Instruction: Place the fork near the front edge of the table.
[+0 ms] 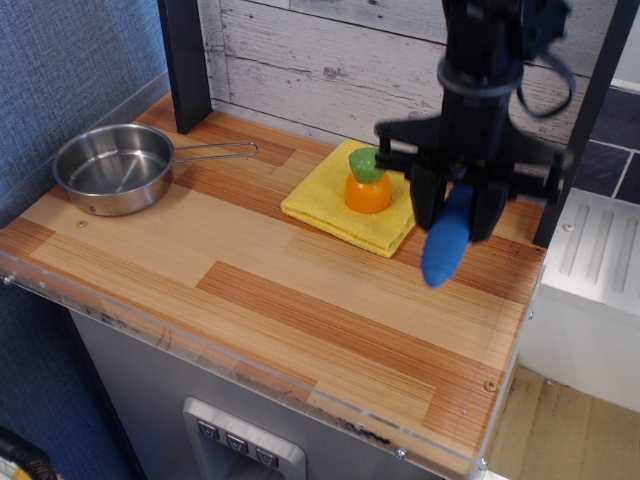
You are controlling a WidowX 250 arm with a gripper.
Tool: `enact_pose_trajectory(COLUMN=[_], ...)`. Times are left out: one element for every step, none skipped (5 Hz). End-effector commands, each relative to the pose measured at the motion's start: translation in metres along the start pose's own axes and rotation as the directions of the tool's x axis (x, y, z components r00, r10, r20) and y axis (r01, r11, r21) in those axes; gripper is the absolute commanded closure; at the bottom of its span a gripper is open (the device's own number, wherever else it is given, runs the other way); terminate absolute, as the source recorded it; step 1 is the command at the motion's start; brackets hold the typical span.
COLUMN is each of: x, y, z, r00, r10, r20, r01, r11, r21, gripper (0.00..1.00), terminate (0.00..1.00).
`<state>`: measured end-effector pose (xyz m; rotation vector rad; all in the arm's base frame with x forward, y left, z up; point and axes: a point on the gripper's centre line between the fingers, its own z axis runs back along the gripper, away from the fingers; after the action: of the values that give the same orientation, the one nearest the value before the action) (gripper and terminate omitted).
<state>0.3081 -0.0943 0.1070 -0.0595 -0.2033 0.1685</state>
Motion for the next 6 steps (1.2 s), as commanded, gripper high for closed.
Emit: enact_pose_trajectory(x=[-0.002, -0.005, -0.005, -0.007, -0.012, -0.019], y=[0.038, 0.064, 0.096, 0.127, 0.15, 0.16], z=[0.054, 0.06, 0.058, 0.053, 0.041, 0.023], r00=[0.869, 0.723, 0.609, 0.513, 0.423, 0.38], r10=[0.463, 0.657, 0.753, 0.818, 0.865, 0.889], r20=[0.172, 0.214, 0.249, 0.261, 0.27, 0.256], r01=[-0.461, -0.663, -0.776, -0.849, -0.905, -0.925], r11=[0.886, 0.747, 0.631, 0.528, 0.421, 0.363], r21=[-0.053, -0.055, -0.013, 0.013, 0.069, 0.112], gripper=[1.0, 1.0, 1.0, 1.0, 1.0, 1.0], terminate=[0.0, 0.0, 0.0, 0.0, 0.0, 0.0])
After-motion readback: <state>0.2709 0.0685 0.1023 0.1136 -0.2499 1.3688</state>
